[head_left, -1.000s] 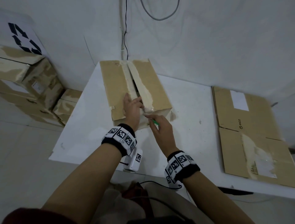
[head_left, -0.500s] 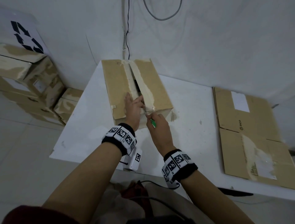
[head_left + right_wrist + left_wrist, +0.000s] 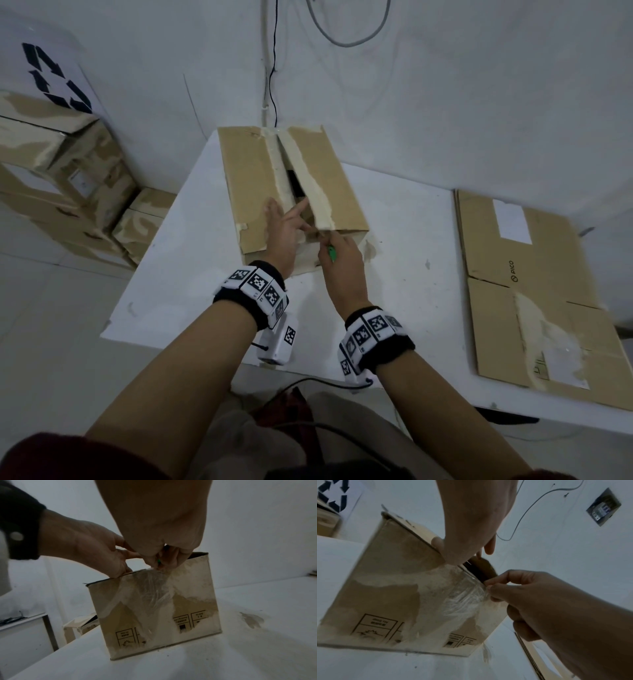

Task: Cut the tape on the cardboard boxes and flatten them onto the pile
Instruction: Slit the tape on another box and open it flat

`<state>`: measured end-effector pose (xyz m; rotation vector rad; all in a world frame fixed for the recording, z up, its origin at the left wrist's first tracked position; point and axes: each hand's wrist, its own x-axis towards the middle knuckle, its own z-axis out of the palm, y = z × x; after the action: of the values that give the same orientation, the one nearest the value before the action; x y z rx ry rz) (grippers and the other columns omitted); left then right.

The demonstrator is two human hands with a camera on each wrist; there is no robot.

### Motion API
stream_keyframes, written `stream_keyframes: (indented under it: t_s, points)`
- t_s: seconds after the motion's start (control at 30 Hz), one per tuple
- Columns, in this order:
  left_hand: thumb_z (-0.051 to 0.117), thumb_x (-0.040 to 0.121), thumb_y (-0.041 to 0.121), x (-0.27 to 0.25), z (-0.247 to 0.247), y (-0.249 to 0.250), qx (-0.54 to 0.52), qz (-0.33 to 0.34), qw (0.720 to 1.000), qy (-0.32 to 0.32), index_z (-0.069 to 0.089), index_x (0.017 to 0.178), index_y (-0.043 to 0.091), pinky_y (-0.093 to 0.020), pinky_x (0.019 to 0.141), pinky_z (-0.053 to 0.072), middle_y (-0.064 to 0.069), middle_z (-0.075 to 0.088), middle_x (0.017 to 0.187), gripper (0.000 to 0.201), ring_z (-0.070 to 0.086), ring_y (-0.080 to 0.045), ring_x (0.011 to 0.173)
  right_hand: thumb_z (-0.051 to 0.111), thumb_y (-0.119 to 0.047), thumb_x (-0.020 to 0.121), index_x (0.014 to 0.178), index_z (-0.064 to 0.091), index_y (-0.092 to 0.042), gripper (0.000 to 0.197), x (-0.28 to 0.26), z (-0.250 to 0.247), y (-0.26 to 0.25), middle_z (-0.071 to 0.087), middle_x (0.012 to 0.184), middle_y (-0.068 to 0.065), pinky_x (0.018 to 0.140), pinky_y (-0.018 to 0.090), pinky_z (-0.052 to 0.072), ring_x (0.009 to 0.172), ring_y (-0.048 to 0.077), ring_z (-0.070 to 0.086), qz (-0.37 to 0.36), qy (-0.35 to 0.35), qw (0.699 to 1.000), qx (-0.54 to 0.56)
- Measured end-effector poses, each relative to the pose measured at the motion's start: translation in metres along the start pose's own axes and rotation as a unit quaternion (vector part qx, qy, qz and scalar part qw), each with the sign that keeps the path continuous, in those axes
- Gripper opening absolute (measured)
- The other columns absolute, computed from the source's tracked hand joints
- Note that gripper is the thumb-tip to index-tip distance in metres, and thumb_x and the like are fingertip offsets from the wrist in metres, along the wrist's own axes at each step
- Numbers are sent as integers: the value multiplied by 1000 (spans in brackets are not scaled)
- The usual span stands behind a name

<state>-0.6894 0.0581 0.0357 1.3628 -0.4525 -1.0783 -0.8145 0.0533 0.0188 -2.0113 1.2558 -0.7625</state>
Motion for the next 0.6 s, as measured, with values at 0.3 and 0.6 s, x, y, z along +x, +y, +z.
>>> stream_keyframes:
  t_s: [0.3,0.6]
  points:
    - [54,90,44,9,22,7,314,4,942,121,64,116,9,-41,117,-1,-2,9,160,44,1,-19,147,59,-21,93,107,56,-27,15,-15,-36,35,57,103,-11,66,14,42,92,-4,54,0,46,999,-10]
    - [70,80,42,29,12,6,498,102,859,53,59,103,10,-45,106,21,-4,32,142,41,24,-31,133,50,-21,102,101,59,-19,10,17,-71,42,64,86,2,59,27,45,71,17,59,10,145,986,86]
